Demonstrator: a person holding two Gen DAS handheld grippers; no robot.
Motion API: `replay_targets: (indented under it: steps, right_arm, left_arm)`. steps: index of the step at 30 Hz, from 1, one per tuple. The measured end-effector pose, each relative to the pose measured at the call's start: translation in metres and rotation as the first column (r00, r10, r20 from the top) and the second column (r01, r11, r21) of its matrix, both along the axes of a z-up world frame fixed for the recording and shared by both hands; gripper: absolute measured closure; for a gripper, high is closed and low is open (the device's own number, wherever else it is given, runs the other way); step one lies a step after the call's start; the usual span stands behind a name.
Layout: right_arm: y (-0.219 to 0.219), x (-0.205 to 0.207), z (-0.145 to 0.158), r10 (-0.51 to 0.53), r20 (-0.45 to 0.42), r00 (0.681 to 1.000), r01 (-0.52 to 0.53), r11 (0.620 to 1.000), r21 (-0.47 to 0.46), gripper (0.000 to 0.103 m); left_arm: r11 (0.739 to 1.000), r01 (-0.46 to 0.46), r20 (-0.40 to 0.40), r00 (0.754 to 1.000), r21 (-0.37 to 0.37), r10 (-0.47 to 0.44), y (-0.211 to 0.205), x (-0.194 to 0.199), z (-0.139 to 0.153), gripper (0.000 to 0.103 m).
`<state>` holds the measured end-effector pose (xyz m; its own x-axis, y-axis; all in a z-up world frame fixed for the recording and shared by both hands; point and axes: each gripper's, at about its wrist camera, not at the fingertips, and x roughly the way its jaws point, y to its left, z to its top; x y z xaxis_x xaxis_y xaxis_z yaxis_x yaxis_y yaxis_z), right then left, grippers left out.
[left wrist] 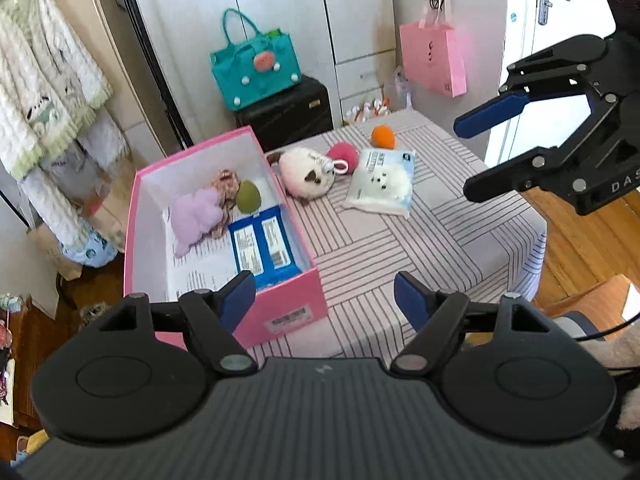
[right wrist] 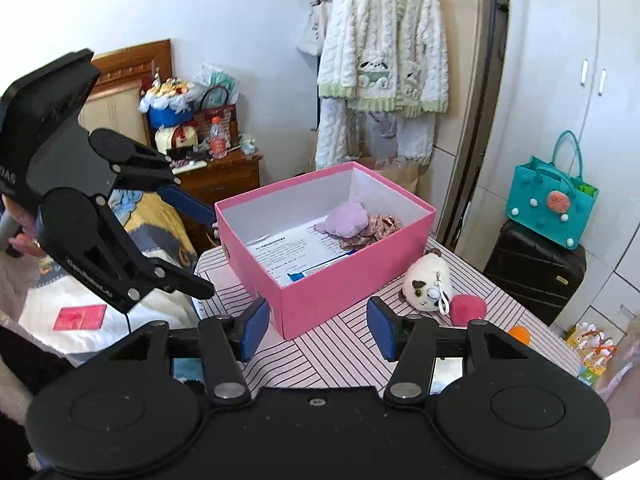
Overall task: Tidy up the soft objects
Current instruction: 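Move both grippers back toward the white Soft Cotton tissue pack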
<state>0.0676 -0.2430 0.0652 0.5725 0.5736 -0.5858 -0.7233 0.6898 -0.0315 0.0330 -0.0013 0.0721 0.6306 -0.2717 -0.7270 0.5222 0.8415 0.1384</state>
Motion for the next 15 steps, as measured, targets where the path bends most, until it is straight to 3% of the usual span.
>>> replay_targets:
  steps: [4, 11, 15]
  right_arm:
    - [-0.015, -0.009, -0.005, -0.015, 0.013, 1.0, 0.015, 0.999, 0.046, 0.035]
    - [-0.035, -0.003, -0.031, -0.073, -0.028, 0.997, 0.076, 0.992, 0.104, 0.035]
    - [-0.047, 0.005, -0.046, -0.109, -0.034, 0.993, 0.112, 0.988, 0.109, 0.033]
  left_arm:
    - [0.999, 0.018, 0.016, 1.0, -0.034, -0.017, -0.01, -0.006, -0.003, 0.027]
    - [0.988, 0.034, -0.007, 0.999, -0.152, -0.035, -0.017, 0.0, -0.027, 0.027]
    - [0.985, 0.008, -0.011, 1.0, -0.174, -0.01, -0.023, 0.009, -0.042, 0.027]
